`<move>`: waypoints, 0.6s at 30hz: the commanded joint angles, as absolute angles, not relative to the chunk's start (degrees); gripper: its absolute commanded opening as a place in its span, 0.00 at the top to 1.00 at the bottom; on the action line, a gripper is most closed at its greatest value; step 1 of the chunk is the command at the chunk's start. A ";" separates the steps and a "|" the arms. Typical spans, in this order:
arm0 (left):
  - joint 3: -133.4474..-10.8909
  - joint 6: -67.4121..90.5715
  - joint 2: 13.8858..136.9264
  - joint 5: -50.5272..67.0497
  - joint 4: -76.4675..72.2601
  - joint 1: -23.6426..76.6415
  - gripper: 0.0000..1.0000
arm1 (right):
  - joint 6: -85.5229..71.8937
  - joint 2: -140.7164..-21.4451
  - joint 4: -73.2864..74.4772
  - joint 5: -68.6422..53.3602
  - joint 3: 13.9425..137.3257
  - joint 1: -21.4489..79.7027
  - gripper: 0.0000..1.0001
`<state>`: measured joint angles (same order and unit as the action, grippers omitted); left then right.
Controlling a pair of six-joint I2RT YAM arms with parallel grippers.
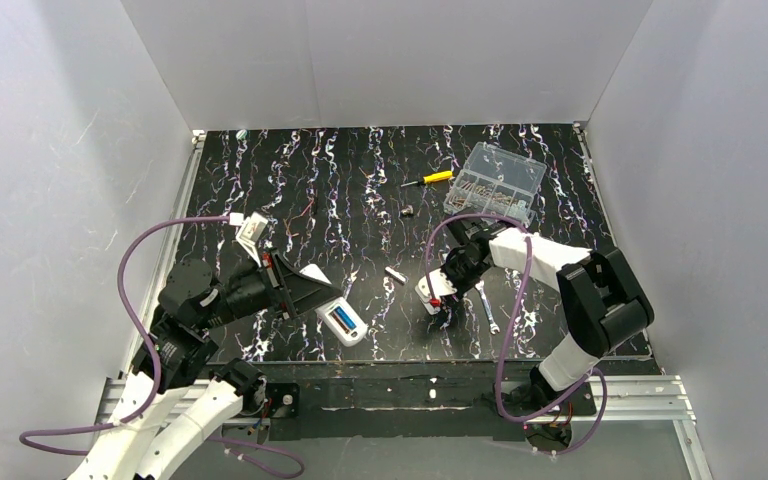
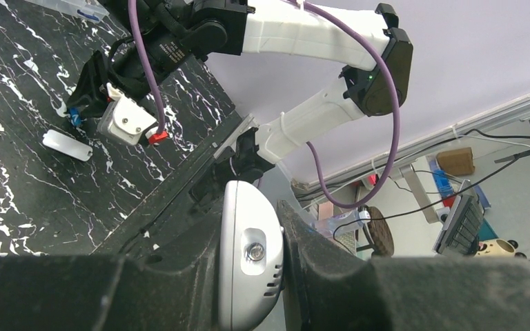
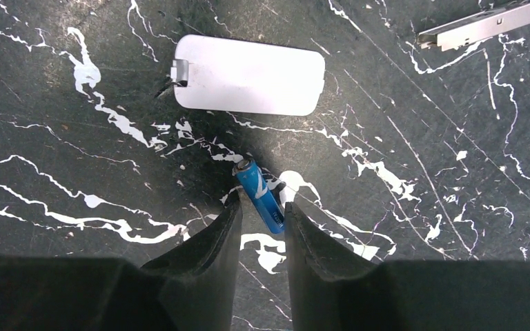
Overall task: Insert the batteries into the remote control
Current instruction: Pick up the battery from the center of the board.
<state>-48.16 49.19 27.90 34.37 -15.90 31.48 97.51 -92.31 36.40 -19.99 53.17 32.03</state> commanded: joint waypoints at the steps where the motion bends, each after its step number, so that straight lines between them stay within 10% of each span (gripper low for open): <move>1: -48.83 48.53 26.72 35.34 -18.92 31.35 1.00 | 97.89 -93.02 39.10 -20.37 55.33 32.56 0.64; 18: -49.05 47.75 25.75 34.36 -16.87 31.33 1.00 | 88.43 -97.06 47.32 -20.35 60.79 35.04 0.67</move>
<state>-48.16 48.38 26.74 33.39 -13.41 31.48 92.62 -96.23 41.98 -19.77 58.19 34.33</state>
